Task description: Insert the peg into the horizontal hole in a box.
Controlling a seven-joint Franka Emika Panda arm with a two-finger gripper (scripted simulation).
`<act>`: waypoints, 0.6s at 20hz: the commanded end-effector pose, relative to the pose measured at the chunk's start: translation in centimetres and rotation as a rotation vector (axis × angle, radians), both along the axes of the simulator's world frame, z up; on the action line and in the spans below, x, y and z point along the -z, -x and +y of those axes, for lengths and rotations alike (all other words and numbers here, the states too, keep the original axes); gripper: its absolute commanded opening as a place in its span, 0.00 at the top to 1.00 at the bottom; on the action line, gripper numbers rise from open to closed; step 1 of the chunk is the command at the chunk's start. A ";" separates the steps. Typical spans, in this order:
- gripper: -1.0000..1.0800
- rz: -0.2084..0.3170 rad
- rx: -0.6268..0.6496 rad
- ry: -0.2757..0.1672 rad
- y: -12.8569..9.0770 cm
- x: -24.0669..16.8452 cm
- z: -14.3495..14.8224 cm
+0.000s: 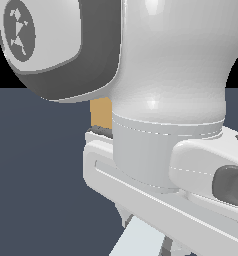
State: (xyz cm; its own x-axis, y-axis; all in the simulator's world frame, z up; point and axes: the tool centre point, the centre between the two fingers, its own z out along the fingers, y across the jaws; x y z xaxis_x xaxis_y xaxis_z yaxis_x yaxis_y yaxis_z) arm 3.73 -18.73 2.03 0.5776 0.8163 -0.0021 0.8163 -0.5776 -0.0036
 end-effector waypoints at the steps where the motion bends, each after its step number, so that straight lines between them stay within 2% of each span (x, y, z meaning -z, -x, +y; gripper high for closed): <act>1: 1.00 -0.004 -0.008 0.000 0.0 -0.5 0.6; 7: 1.00 -0.004 -0.039 0.000 0.8 -1.8 3.4; 12: 1.00 -0.004 -0.083 0.000 2.0 -3.8 7.1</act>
